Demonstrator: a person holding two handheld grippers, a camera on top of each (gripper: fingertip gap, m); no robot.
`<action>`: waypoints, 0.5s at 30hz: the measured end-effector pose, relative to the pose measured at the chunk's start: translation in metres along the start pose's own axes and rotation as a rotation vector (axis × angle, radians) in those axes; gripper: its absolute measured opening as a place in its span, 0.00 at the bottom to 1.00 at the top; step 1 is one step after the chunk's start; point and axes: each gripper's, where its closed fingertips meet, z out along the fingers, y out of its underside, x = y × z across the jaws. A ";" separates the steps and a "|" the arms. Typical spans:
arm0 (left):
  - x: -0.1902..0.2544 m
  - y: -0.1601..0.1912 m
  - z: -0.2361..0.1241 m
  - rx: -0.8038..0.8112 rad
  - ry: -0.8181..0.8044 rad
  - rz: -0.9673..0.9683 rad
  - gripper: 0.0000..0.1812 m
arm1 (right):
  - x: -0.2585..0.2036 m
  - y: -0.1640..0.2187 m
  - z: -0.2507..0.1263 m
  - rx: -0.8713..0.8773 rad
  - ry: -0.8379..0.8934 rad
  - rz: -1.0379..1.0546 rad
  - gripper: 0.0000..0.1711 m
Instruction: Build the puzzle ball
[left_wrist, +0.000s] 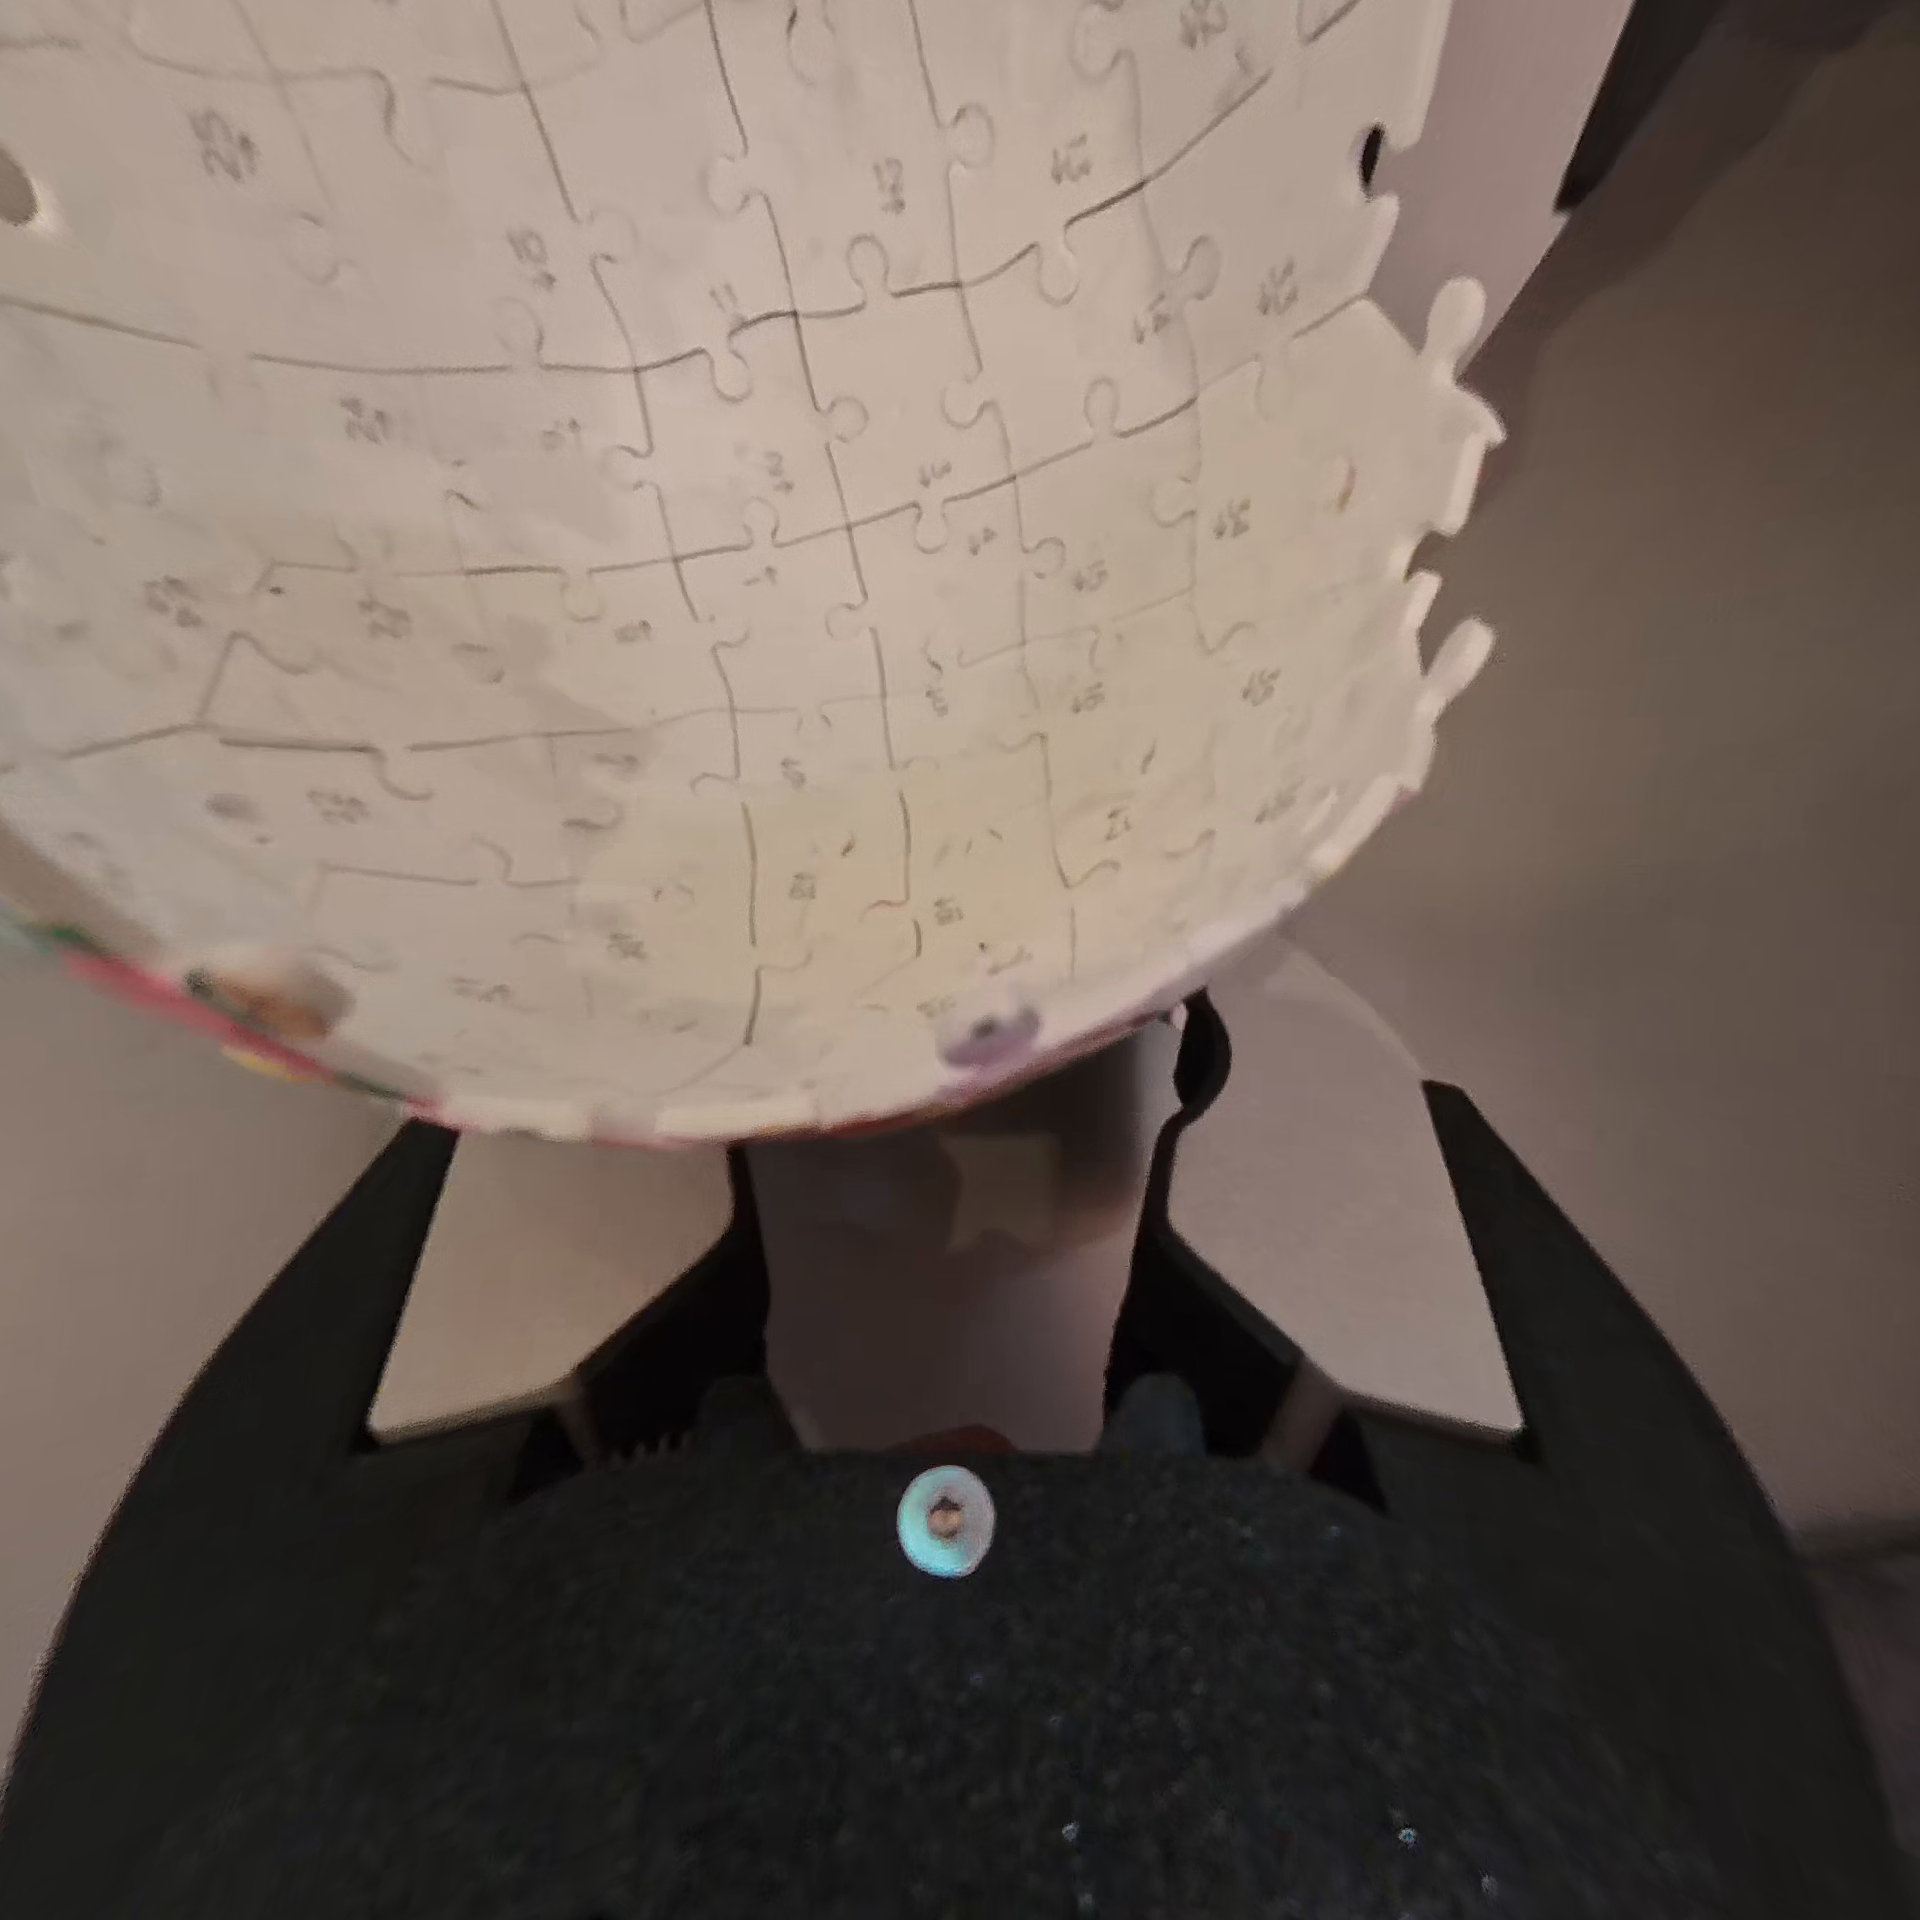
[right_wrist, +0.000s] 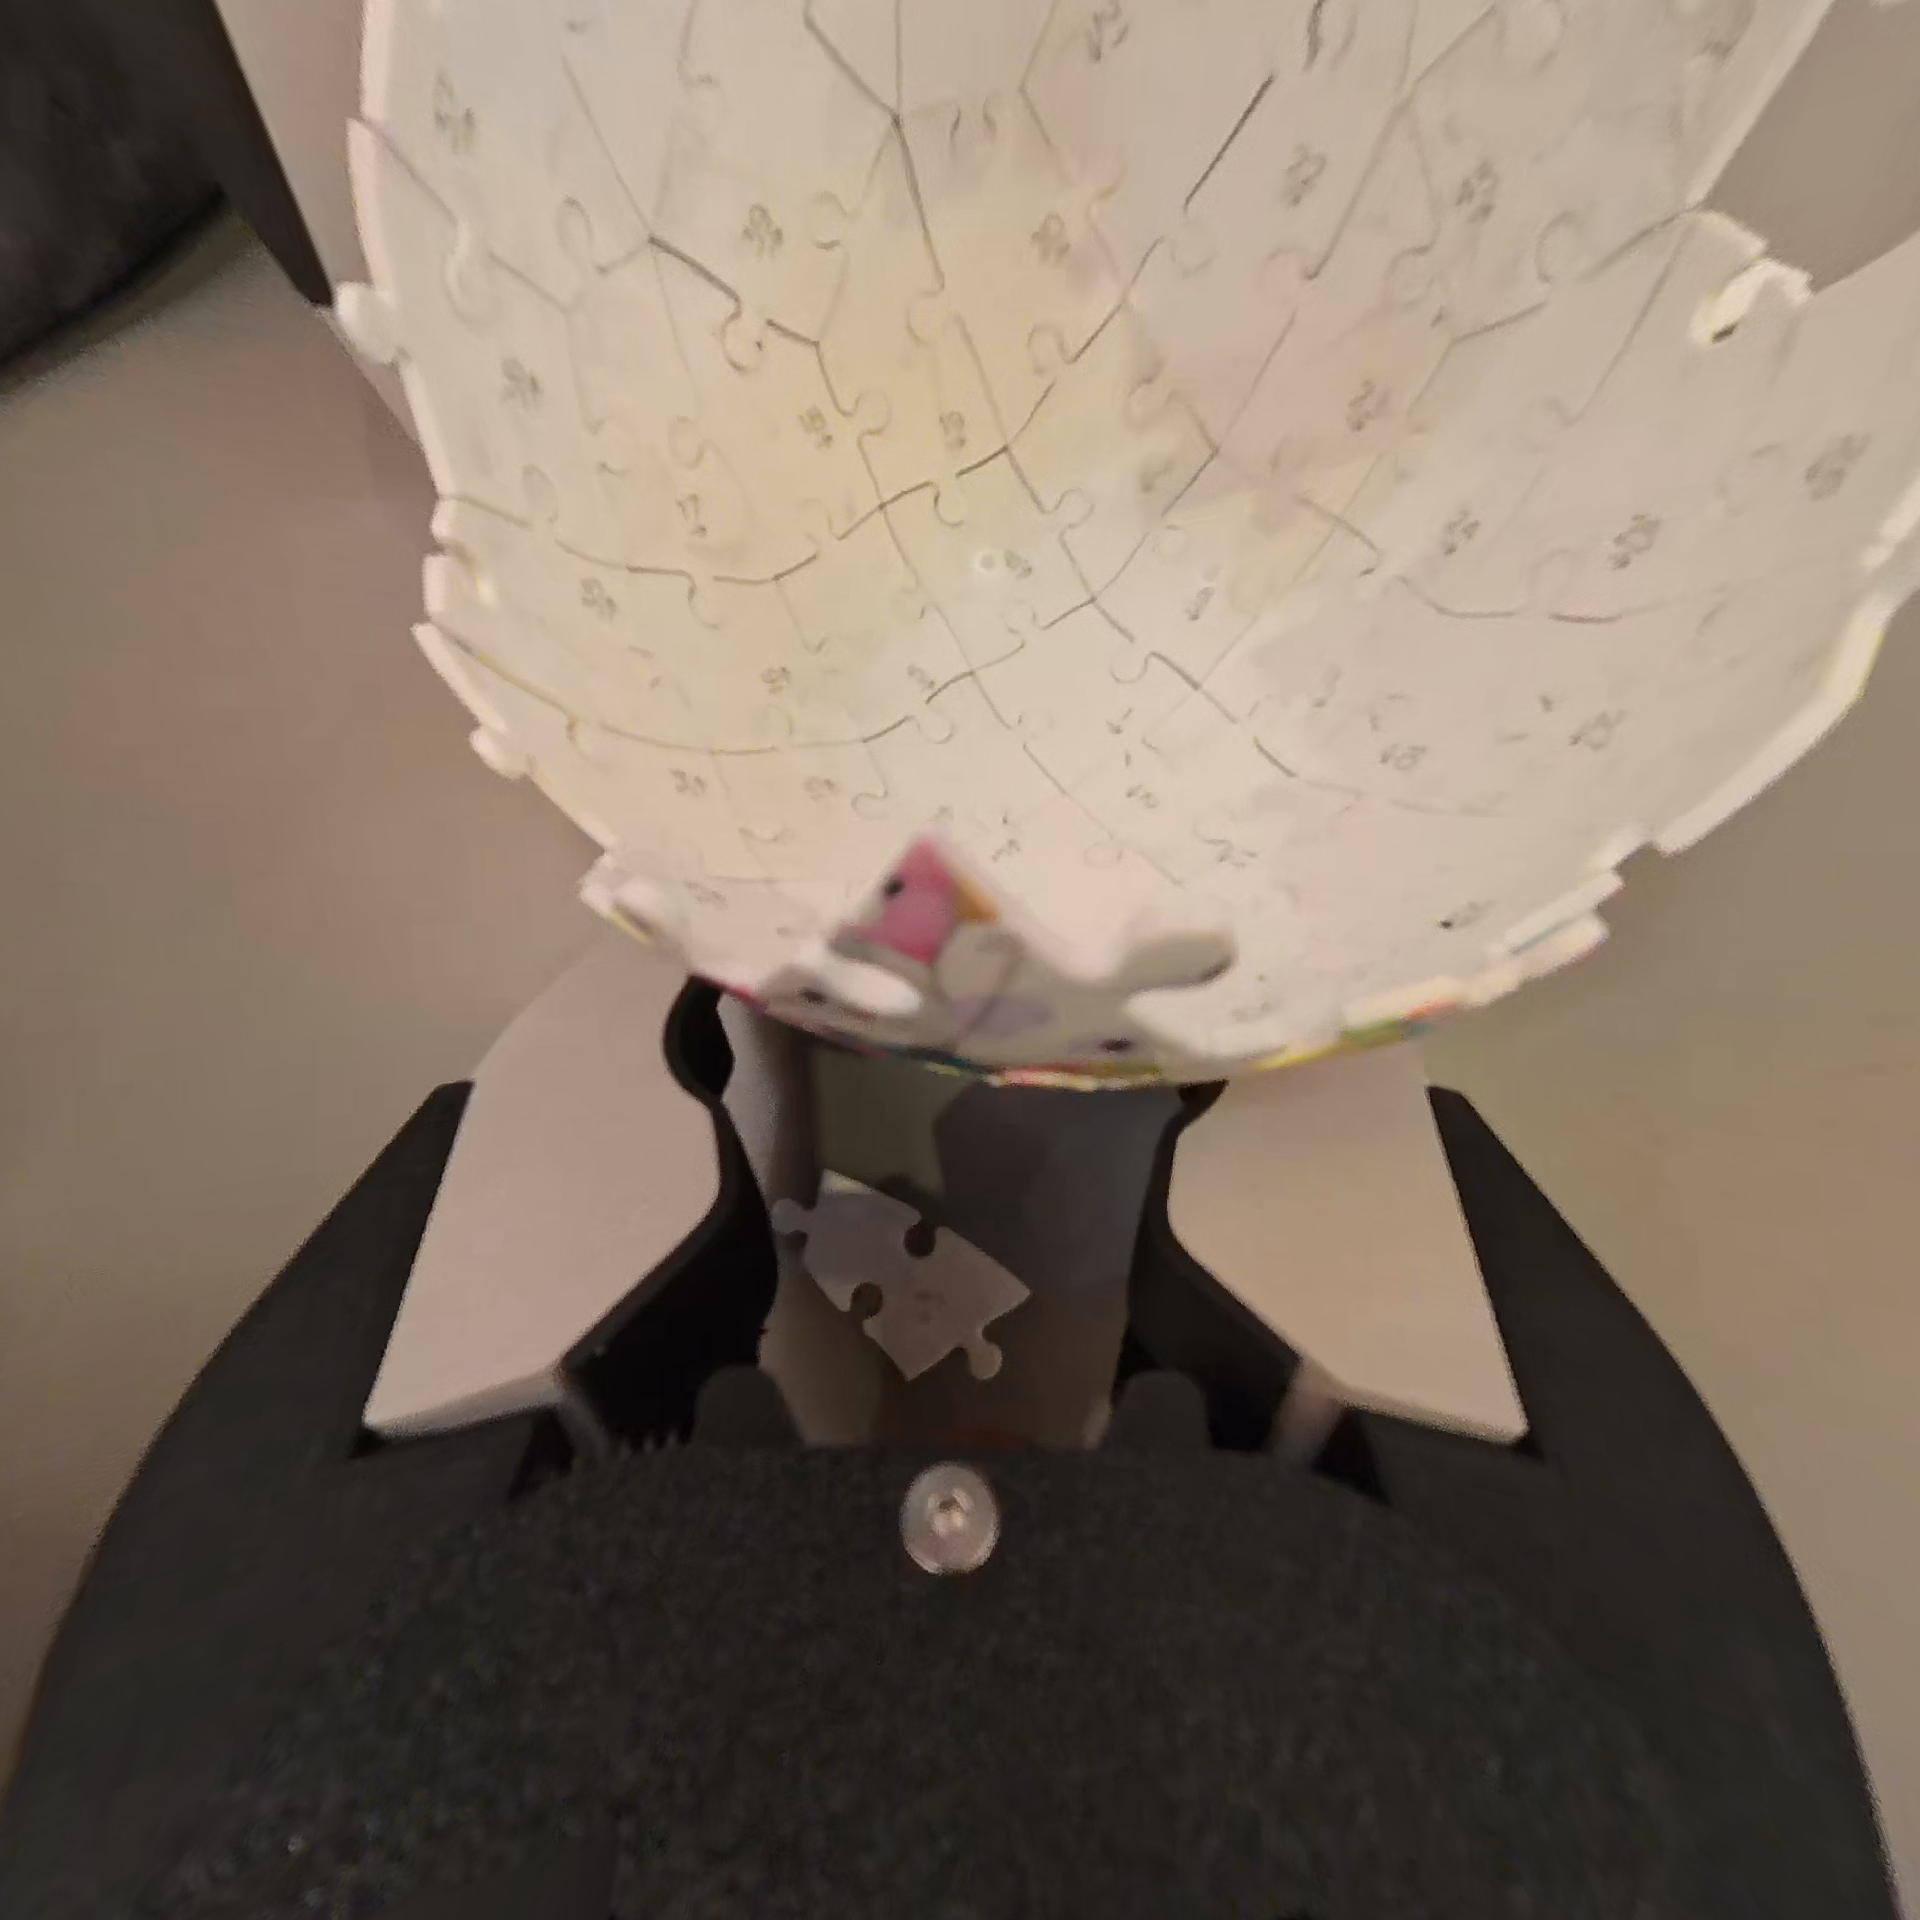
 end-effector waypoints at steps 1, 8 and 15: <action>-0.001 -0.001 0.000 0.000 -0.008 -0.004 0.47 | 0.004 -0.001 -0.001 0.006 0.011 0.004 0.49; -0.019 -0.002 -0.021 0.077 -0.039 -0.087 0.47 | 0.026 -0.012 -0.013 0.062 0.023 0.056 0.46; -0.022 -0.011 -0.049 0.249 -0.072 -0.213 0.53 | 0.022 -0.012 -0.018 0.053 0.032 0.036 0.51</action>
